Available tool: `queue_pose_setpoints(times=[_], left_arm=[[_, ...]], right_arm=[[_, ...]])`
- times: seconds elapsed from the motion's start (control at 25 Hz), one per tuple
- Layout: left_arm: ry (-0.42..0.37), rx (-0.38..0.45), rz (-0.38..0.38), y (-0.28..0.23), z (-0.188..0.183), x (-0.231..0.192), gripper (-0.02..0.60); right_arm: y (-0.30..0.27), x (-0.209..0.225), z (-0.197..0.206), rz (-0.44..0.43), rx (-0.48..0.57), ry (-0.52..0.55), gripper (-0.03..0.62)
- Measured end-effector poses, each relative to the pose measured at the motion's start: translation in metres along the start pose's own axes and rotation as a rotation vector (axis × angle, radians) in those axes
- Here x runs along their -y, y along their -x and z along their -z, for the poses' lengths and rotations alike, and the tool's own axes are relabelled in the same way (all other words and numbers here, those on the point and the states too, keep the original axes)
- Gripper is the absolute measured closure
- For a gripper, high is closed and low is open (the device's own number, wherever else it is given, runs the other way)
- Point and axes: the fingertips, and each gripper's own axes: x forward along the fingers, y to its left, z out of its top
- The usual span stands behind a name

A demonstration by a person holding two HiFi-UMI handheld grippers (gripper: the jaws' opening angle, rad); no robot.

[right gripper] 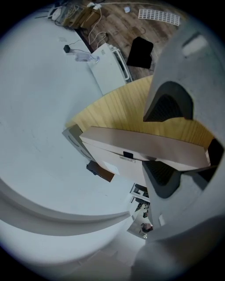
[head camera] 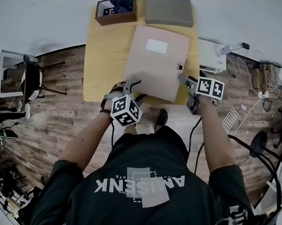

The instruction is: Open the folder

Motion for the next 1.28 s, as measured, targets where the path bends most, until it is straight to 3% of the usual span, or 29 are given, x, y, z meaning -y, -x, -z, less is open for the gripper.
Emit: queue_pose_setpoints(times=[0.16, 0.48, 0.68, 1.16, 1.28], left_arm=[[-0.04, -0.024, 0.018, -0.005, 0.005, 0.008, 0.334], [-0.153, -0.063, -0.018, -0.012, 0.004, 0.007, 0.333], [-0.279, -0.046, -0.074, -0.011, 0.0, 0.008, 0.322], [-0.29, 0.014, -0.126, -0.004, -0.007, -0.008, 0.327], [-0.295, 0.077, -0.13, -0.001, -0.019, -0.005, 0.412]], right_arm=[[-0.003, 0.001, 0.001, -0.018, -0.017, -0.028, 0.332], [-0.002, 0.0, 0.0, -0.008, -0.049, 0.016, 0.332], [-0.004, -0.001, 0.0, -0.001, -0.059, 0.054, 0.332], [-0.009, -0.001, -0.003, 0.001, -0.075, 0.08, 0.326], [-0.009, -0.002, -0.002, -0.01, -0.074, 0.066, 0.322]])
